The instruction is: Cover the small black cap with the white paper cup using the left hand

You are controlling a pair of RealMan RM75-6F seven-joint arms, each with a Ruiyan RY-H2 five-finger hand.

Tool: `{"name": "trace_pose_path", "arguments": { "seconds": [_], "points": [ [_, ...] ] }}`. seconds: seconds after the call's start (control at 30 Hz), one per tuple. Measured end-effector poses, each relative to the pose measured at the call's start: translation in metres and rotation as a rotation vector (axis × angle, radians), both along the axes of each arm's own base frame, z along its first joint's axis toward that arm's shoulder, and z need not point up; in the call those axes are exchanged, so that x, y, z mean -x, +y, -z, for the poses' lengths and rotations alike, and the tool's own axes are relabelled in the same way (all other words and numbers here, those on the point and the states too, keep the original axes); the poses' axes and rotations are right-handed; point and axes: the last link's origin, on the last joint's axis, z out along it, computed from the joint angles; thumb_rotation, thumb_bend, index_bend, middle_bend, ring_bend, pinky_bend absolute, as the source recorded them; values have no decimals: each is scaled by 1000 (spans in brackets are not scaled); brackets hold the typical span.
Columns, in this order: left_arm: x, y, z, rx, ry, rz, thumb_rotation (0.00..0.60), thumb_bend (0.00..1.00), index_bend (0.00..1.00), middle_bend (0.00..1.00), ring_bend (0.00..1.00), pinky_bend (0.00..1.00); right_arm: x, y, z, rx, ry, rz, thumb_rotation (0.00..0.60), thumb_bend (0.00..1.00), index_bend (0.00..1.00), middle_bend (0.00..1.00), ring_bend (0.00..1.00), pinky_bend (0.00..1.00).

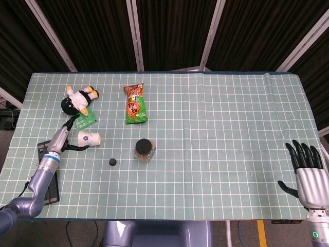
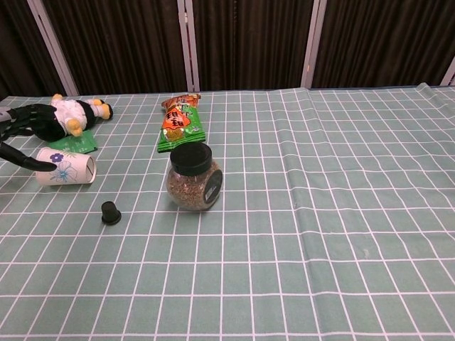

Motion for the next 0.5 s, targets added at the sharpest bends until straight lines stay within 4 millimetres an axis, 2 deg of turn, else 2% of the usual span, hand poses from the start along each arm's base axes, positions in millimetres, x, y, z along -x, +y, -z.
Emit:
{"name": "trace_pose_path", "arguments": {
  "seconds": [0.23, 0.5],
  "points": [
    [-20, -6, -4, -25, 328, 187, 600, 0, 0, 0, 0, 0, -1, -1, -1, -1, -4, -4, 600, 0, 0, 0, 0, 0],
    [-50, -14, 9, -58, 817, 353, 600, 0, 51, 0, 0, 0, 0, 0, -2, 6, -5, -2, 600, 0, 0, 0, 0, 0]
  ]
}}
